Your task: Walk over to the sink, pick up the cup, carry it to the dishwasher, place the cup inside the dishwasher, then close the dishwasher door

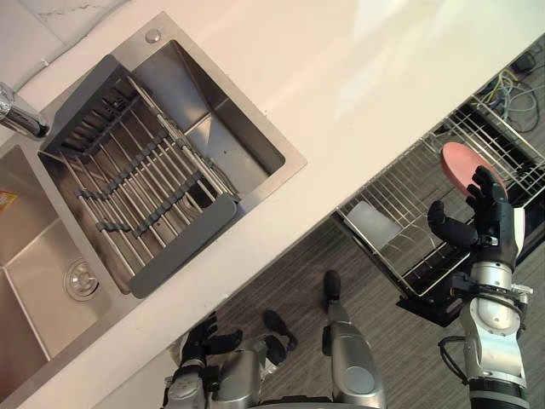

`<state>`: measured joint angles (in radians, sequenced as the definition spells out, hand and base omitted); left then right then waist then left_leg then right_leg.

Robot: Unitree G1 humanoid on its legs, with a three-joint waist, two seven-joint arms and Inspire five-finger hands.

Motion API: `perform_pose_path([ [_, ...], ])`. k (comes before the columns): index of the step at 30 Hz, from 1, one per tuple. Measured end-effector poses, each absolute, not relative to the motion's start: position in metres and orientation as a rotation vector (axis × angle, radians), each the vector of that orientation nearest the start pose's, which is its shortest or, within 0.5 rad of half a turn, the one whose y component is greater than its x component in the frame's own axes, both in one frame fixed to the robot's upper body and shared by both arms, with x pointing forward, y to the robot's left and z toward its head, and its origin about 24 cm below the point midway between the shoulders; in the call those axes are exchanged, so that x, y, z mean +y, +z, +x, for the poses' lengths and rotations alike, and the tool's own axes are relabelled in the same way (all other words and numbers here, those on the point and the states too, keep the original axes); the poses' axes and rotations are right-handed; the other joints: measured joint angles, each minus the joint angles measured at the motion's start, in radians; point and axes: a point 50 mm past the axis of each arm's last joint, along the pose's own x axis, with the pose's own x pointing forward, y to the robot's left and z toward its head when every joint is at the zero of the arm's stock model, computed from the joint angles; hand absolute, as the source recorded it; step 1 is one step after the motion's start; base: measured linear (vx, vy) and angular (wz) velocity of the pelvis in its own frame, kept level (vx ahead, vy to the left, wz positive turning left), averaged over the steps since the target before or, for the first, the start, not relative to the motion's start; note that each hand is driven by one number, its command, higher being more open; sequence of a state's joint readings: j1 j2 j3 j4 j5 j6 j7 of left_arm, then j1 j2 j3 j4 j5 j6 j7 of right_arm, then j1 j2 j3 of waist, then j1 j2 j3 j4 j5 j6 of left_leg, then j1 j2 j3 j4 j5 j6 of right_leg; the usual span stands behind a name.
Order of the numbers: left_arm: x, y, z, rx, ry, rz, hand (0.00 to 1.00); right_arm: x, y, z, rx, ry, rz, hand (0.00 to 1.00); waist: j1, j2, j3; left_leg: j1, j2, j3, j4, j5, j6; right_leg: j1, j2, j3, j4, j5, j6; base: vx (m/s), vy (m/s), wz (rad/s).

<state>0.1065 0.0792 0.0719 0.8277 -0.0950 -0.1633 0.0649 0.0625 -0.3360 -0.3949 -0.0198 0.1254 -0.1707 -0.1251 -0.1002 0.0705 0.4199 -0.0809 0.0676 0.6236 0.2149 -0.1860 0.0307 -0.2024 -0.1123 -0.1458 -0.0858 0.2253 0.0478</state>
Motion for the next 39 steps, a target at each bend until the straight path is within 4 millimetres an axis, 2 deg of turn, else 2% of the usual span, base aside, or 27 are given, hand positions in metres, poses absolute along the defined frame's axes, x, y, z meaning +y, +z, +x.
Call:
perform_pose_path([
  [5, 0.206, -0.132, 0.133, 0.780, 0.266, -0.024, 0.90, -0.331, 0.096, 0.195, -0.269, -0.672, -0.205, 0.90, -0.002, -0.040, -0.037, 0.018, -0.001, -0.005, -0.014, 0.000, 0.000, 0.015, 0.001, -0.003, -0.004, -0.003, 0.001, -0.01, 0.005, 0.02],
  [9, 0.211, -0.136, 0.122, 0.820, 0.306, -0.039, 0.90, -0.353, 0.081, 0.157, -0.215, -0.891, -0.188, 0.90, -0.003, -0.057, -0.083, 0.035, 0.006, -0.005, -0.019, 0.000, 0.000, 0.033, 0.007, -0.011, 0.000, -0.013, -0.004, 0.00, 0.000, 0.00],
  [11, 0.212, -0.139, 0.115, 0.844, 0.323, -0.042, 0.90, -0.356, 0.064, 0.135, -0.139, -0.967, -0.185, 0.90, -0.004, -0.061, -0.114, 0.037, 0.012, -0.004, -0.020, 0.000, -0.001, 0.036, 0.007, -0.018, 0.000, -0.017, -0.009, 0.02, -0.001, 0.01],
  [13, 0.215, -0.141, 0.107, 0.875, 0.352, -0.053, 0.90, -0.352, 0.035, 0.113, -0.004, -1.011, -0.159, 0.90, -0.004, -0.067, -0.145, 0.051, 0.021, -0.002, -0.019, -0.001, -0.006, 0.050, 0.014, -0.022, 0.001, -0.030, -0.014, 0.00, 0.000, 0.00],
  [15, 0.215, -0.143, 0.103, 0.895, 0.359, -0.052, 0.90, -0.344, 0.009, 0.100, 0.121, -1.026, -0.114, 0.90, 0.000, -0.067, -0.164, 0.060, 0.028, 0.002, -0.019, -0.003, -0.011, 0.060, 0.021, -0.024, 0.001, -0.044, -0.027, 0.00, -0.011, -0.02],
  [18, 0.216, -0.144, 0.098, 0.909, 0.366, -0.049, 0.90, -0.329, -0.024, 0.092, 0.263, -1.011, -0.018, 0.90, 0.005, -0.064, -0.167, 0.078, 0.041, 0.012, -0.019, -0.014, -0.026, 0.065, 0.029, -0.025, 0.031, -0.066, -0.036, -0.03, -0.017, -0.04],
  [23, 0.215, -0.144, 0.095, 0.913, 0.360, -0.040, 0.90, -0.314, -0.056, 0.093, 0.359, -0.990, 0.165, 0.90, 0.021, -0.042, -0.185, 0.081, 0.054, 0.016, -0.018, -0.011, -0.030, 0.054, 0.031, -0.043, 0.074, -0.097, -0.039, -0.01, -0.009, 0.08],
  [25, 0.213, -0.143, 0.097, 0.899, 0.355, -0.040, 0.90, -0.311, -0.060, 0.098, 0.353, -0.991, 0.233, 0.90, 0.034, -0.039, -0.186, 0.073, 0.057, 0.015, -0.015, -0.006, -0.029, 0.037, 0.028, -0.047, 0.100, -0.110, -0.038, -0.01, 0.005, 0.06],
  [31, 0.206, -0.139, 0.109, 0.857, 0.328, -0.047, 0.90, -0.307, -0.058, 0.125, 0.258, -0.993, 0.414, 0.90, 0.057, -0.033, -0.180, 0.036, 0.049, -0.004, -0.005, 0.002, -0.026, -0.021, 0.001, -0.083, 0.180, -0.138, -0.023, -0.02, 0.025, 0.12],
  [33, 0.203, -0.135, 0.119, 0.826, 0.309, -0.042, 0.90, -0.305, -0.053, 0.145, 0.205, -0.999, 0.492, 0.90, 0.058, -0.027, -0.158, 0.023, 0.040, -0.019, -0.007, 0.008, -0.022, -0.039, -0.014, -0.096, 0.204, -0.146, -0.021, -0.03, 0.015, 0.20],
  [37, 0.198, -0.132, 0.128, 0.796, 0.286, -0.038, 0.90, -0.311, -0.046, 0.158, 0.151, -0.999, 0.535, 0.90, 0.060, -0.014, -0.141, 0.007, 0.021, -0.038, -0.037, 0.029, -0.019, -0.059, -0.029, -0.110, 0.211, -0.148, -0.019, -0.03, 0.003, 0.16],
  [39, 0.198, -0.129, 0.135, 0.768, 0.281, -0.035, 0.90, -0.307, -0.040, 0.169, 0.100, -0.974, 0.571, 0.90, 0.060, -0.011, -0.120, 0.002, 0.012, -0.058, -0.057, 0.047, -0.019, -0.061, -0.033, -0.125, 0.211, -0.148, -0.019, -0.01, -0.030, 0.18],
])
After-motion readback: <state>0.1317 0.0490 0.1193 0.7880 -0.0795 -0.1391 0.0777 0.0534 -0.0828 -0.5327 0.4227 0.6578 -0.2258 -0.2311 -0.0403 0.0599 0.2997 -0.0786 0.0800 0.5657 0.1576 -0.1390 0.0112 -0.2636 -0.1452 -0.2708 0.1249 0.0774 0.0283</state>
